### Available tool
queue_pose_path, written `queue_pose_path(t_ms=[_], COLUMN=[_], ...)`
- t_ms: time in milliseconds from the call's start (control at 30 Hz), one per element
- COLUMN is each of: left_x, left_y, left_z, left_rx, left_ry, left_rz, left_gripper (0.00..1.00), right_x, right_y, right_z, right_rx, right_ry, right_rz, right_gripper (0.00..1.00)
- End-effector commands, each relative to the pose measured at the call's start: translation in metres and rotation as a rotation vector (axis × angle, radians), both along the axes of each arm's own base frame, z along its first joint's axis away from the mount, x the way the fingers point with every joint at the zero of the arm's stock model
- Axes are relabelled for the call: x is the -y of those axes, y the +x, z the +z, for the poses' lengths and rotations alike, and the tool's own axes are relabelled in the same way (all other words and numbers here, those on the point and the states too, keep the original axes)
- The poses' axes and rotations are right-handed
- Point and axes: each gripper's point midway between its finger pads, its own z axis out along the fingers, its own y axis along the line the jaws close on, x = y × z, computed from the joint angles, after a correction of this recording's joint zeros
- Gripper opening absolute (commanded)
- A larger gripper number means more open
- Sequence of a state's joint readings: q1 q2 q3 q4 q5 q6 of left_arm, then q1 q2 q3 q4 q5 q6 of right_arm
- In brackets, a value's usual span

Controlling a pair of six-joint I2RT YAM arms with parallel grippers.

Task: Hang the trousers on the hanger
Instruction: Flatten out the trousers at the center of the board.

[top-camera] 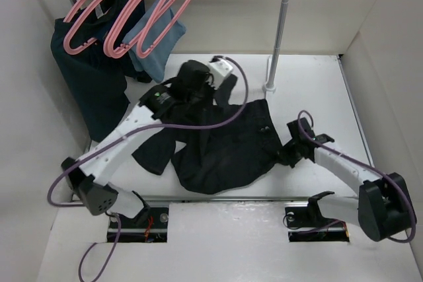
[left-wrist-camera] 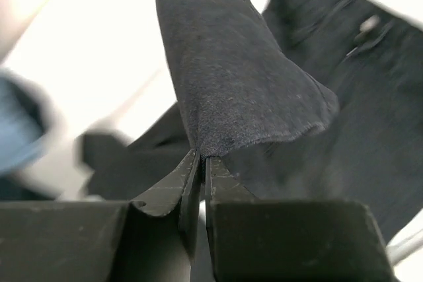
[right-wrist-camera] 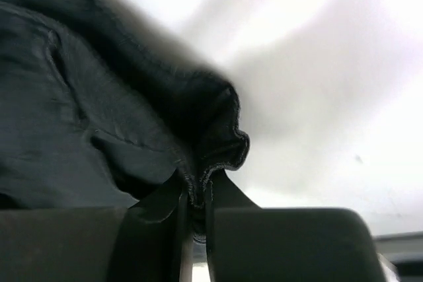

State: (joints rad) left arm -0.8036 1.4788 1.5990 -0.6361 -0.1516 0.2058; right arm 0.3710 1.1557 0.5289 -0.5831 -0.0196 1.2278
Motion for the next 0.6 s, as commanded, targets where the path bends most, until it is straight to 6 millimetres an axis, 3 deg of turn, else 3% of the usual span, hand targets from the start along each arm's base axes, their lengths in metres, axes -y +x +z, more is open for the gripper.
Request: queue_pose_path(t_ms=[0, 33, 67, 133, 167, 200, 267, 300, 367, 400, 433, 500, 533, 567], left_x=[-0.082, -0.098, -0.114, -0.147, -0.158, -0.165, -0.179, -0.189, -0.200, -0.212, -0.221, -0.246, -0.262, -0.275], left_y=[0.014, 0.017, 0.022, 0.031, 0.029, 0.028, 0.015, 0.003, -0.019, -0.041, -0.054, -0.081, -0.100, -0.111], left_z=[0.014, 0.017, 0.021, 0.032, 0.043, 0.043, 0.047, 0.031, 0.012, -0.020, -0.036, -0.061, -0.091, -0.096], left_rx=[0.079, 0.089, 0.103, 0.109, 0.118, 0.106, 0.097, 0.036, -0.037, -0.147, -0.201, -0.282, -0.355, -0.346], left_ry=[0.141, 0.160, 0.169, 0.162, 0.156, 0.160, 0.173, 0.228, 0.283, 0.373, 0.425, 0.518, 0.605, 0.649], left_rz=[0.159, 0.203, 0.258, 0.351, 0.367, 0.378, 0.386, 0.381, 0.371, 0.361, 0.360, 0.380, 0.370, 0.362], left_gripper=[0.00, 0.00, 0.00, 0.00, 0.00, 0.00, 0.00, 0.00, 0.00, 0.00, 0.00, 0.00, 0.00, 0.00], right_x=[0.030, 0.048, 0.087, 0.132, 0.171, 0.189, 0.211, 0.222, 0.223, 0.226, 0.225, 0.225, 0.229, 0.230], right_y=[0.089, 0.103, 0.132, 0.140, 0.140, 0.143, 0.130, 0.121, 0.106, 0.099, 0.089, 0.074, 0.065, 0.055], right_z=[0.066, 0.084, 0.131, 0.171, 0.193, 0.234, 0.251, 0.253, 0.242, 0.233, 0.204, 0.185, 0.173, 0.150], right_rx=[0.286, 0.326, 0.433, 0.479, 0.500, 0.576, 0.572, 0.564, 0.537, 0.520, 0.458, 0.434, 0.408, 0.363], right_ry=[-0.080, -0.115, -0.159, -0.269, -0.345, -0.381, -0.435, -0.447, -0.441, -0.426, -0.404, -0.360, -0.342, -0.335], right_rz=[-0.072, -0.103, -0.206, -0.254, -0.349, -0.395, -0.441, -0.479, -0.490, -0.522, -0.533, -0.608, -0.643, -0.667], right_gripper=[0.00, 0.00, 0.00, 0.00, 0.00, 0.00, 0.00, 0.00, 0.00, 0.00, 0.00, 0.00, 0.00, 0.00])
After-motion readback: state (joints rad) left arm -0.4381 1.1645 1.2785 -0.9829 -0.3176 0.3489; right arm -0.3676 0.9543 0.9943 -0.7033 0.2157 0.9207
